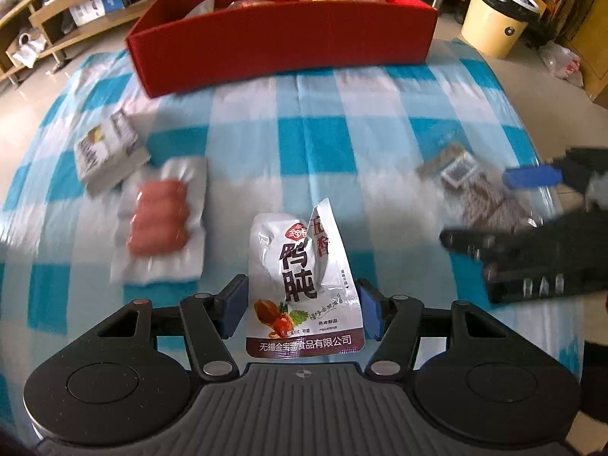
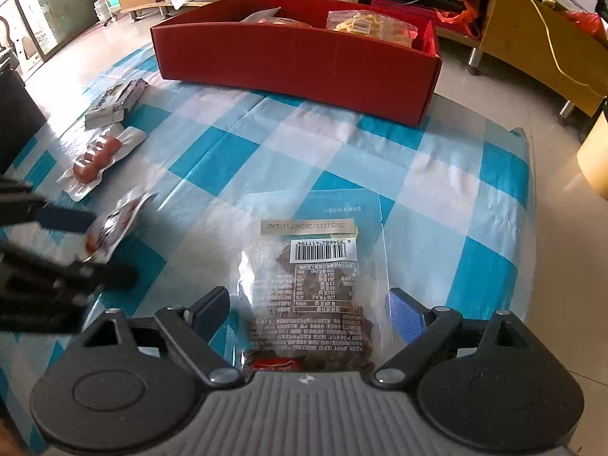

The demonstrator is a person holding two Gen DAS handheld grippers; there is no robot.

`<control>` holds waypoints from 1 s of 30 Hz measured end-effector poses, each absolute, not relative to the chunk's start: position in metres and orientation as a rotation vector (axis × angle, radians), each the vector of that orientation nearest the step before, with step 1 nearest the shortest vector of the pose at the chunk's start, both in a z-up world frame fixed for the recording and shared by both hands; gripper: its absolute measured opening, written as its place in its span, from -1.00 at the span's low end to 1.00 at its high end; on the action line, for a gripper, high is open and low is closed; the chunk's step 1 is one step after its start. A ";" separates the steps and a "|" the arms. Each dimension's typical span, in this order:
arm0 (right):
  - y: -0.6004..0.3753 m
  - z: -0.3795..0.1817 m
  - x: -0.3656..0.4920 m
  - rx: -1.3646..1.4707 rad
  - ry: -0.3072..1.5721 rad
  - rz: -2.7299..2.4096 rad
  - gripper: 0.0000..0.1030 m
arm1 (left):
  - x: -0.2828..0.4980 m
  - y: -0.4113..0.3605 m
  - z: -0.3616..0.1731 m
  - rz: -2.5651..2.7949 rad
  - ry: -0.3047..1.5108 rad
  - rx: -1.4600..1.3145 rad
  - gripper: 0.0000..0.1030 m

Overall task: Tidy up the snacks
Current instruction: 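Close left tool on the white pouch while right tool closes on the jerky bag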

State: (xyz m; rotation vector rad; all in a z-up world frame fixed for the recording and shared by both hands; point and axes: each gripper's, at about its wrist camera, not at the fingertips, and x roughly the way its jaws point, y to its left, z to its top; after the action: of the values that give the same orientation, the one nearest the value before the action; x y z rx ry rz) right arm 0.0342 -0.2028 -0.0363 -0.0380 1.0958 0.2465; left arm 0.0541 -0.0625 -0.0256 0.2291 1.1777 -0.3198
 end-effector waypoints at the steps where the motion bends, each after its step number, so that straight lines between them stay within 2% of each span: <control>1: -0.203 -0.037 0.034 -0.037 1.095 0.246 0.73 | 0.051 -0.060 -0.026 -0.313 1.177 0.229 0.49; 2: -0.202 -0.037 0.034 -0.038 1.094 0.245 0.75 | 0.050 -0.056 -0.026 -0.301 1.177 0.224 0.67; 9: -0.197 -0.040 0.037 -0.057 1.096 0.250 0.94 | 0.057 -0.054 -0.031 -0.276 1.169 0.152 0.92; 12: -0.195 -0.044 0.039 -0.084 1.095 0.236 1.00 | 0.056 -0.060 -0.034 -0.275 1.147 0.191 0.94; 30: -0.198 -0.045 0.040 -0.063 1.076 0.215 1.00 | 0.050 -0.060 -0.040 -0.284 1.086 0.230 1.00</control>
State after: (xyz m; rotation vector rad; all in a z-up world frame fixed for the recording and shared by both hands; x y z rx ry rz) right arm 0.0399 -0.1977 -0.0450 -0.0625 1.0759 0.2145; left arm 0.0501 -0.0600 -0.0404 0.2298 1.0861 -0.2842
